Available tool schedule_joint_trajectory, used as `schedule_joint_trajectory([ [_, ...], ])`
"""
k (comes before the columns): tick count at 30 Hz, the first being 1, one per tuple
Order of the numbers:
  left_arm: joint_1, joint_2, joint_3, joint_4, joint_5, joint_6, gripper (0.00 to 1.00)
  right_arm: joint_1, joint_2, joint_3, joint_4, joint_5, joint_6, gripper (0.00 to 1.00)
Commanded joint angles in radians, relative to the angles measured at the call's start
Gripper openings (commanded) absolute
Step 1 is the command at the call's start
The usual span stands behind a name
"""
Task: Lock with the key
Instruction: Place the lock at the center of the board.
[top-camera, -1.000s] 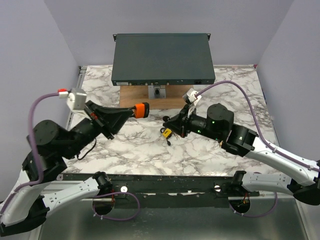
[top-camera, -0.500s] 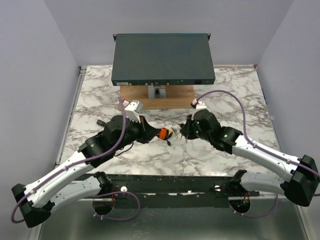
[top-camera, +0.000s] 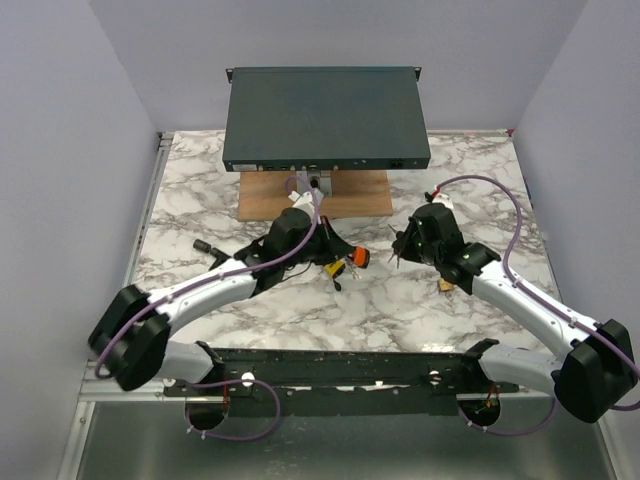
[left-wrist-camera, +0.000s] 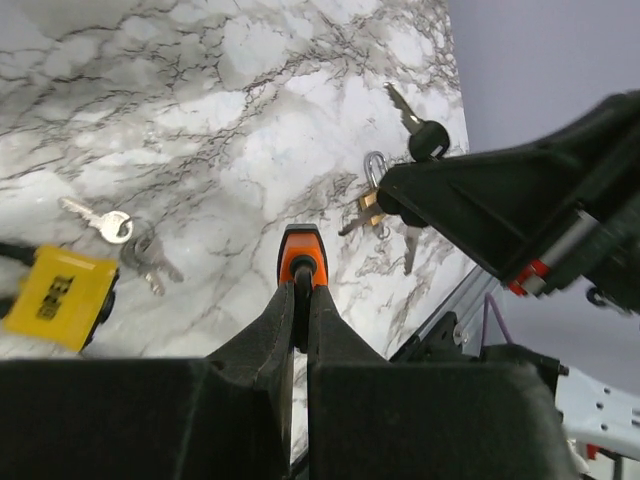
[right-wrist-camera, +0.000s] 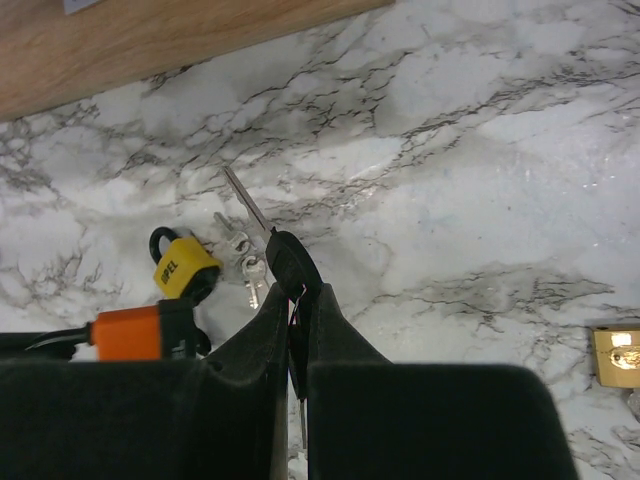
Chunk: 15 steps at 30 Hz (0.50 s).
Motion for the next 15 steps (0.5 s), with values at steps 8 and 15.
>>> schedule_joint_trajectory([
  [8,-0.001,0.4,0.247,0.222,0.145,-0.149,0.0,-0.059,-0.053,-0.031,-0.058,0.123,0.062,0.01],
  [15,-0.019,0.561,0.371,0.16,0.149,-0.18,0.0,-0.062,-0.06,-0.029,-0.056,0.107,0.064,0.01],
])
